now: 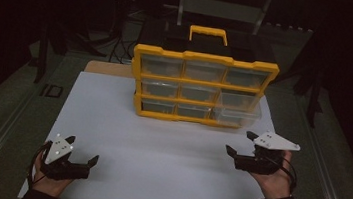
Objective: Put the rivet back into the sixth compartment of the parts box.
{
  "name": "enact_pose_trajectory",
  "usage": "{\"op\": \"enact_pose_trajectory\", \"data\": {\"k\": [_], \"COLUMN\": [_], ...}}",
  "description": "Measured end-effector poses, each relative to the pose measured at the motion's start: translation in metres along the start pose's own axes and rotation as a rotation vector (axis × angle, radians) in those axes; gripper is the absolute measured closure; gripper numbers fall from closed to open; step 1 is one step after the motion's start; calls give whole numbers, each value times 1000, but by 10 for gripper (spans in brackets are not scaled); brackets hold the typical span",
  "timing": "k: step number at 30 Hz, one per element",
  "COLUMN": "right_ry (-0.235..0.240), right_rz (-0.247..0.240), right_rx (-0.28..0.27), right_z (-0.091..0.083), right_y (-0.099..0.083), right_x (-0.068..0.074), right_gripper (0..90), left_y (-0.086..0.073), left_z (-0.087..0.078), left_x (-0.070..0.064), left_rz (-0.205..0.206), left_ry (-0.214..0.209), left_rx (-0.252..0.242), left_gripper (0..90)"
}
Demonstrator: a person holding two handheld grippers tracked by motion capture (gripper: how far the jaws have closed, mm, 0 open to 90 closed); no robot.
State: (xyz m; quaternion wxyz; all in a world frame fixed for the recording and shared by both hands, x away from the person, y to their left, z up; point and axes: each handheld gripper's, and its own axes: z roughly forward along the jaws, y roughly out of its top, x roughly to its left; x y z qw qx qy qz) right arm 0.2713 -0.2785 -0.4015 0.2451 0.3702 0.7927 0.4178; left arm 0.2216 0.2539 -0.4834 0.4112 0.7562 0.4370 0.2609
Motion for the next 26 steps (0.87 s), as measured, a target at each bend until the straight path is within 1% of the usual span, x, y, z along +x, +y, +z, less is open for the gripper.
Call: {"op": "enact_pose_trajectory", "data": {"k": [2,3,4,6,7,8,13,14,15,16,18,19,26], "right_ry": [-10,-10,-9,-18,-14,-5,7,12,3,0,15,15,21], "right_rz": [23,23,52,48,53,65,92,94,84,81,87,86,79], "right_rx": [-10,-10,-14,-12,-13,-15,-43,-35,-30,-32,-41,-44,-40], "right_z": [2,2,5,6,7,8,9,10,11,12,12,12,15], "right_y": [-11,-11,-23,-31,-34,-38,-54,-56,-58,-58,-60,-61,-61], "right_x": [-2,-2,-2,-2,-1,-1,1,1,2,2,2,3,4], "right_gripper": [158,158,158,155,156,156,156,156,155,156,155,155,142], "left_y": [0,0,0,0,0,1,2,2,3,3,3,3,2], "left_z": [-1,-1,-1,-2,-3,-4,-8,-9,-10,-11,-12,-12,-13], "left_x": [0,0,1,1,1,1,1,1,1,1,1,1,2], "left_rz": [-2,-2,-3,-4,-2,-3,-5,-4,-2,-4,-1,-3,-6], "left_ry": [2,2,3,5,6,7,7,9,10,11,16,18,28], "left_rx": [-4,-4,-5,-13,-17,-21,-52,-60,-63,-72,-78,-82,-86], "left_gripper": [7,7,7,7,7,7,7,7,7,7,7,7,7]}}
